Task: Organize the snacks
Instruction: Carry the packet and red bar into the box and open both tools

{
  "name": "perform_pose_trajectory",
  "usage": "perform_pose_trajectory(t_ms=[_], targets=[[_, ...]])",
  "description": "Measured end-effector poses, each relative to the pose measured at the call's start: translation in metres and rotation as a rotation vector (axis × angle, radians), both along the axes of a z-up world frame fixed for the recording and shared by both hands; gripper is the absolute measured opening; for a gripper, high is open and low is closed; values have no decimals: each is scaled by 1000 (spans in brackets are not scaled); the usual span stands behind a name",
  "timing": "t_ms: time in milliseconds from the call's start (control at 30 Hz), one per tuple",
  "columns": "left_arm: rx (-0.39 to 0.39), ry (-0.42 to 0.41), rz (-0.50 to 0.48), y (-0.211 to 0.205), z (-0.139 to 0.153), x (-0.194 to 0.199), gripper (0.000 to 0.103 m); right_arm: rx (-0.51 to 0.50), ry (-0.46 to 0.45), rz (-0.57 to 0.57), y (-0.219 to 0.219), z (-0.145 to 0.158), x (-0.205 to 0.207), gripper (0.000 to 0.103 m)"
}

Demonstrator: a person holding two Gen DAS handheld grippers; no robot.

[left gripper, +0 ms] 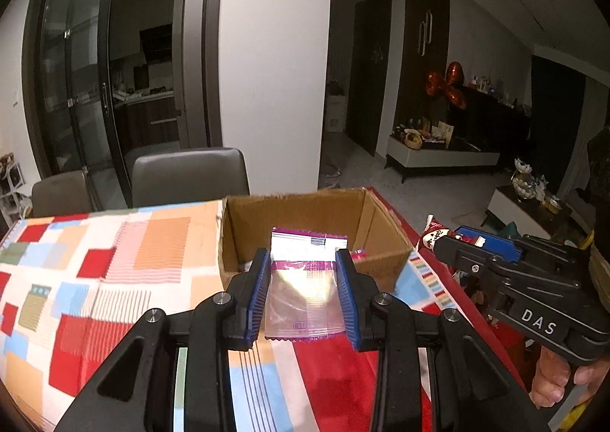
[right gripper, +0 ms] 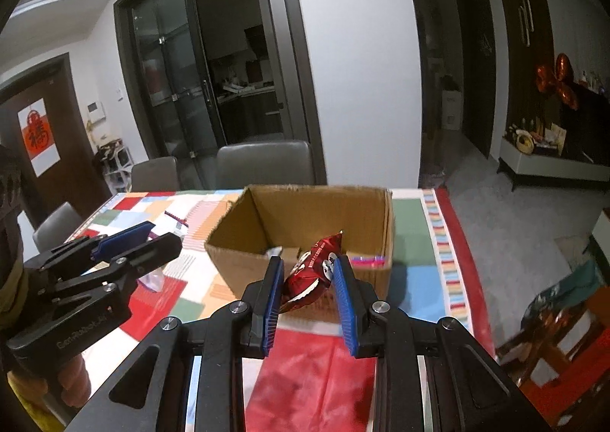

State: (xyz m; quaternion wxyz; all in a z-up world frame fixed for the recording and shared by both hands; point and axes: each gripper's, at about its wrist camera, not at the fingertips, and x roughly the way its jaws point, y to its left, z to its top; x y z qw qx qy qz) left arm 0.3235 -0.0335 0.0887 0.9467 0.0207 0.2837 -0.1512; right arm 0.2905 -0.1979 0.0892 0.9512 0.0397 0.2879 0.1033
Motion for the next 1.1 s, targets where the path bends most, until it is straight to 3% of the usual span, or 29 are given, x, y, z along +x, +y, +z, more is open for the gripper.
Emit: perform_pose_trajectory(t_ms=[400,967,1000,1033,1100], targets=[[37,16,5,-10,10,59,34,-47,-5,-3,0,21,55,28],[24,184,11,-23,-34,135,34,-65,131,0,1,-8,127,28],[32,195,13,-25,-36,138,36,-66,142,0,2,-11,131,29],[39,203,13,-25,-40,139,44,-66,153,0,2,-13,135,29],[51,211,19,-26,-43,141,52,-65,173,-9,1,-17,140,31]])
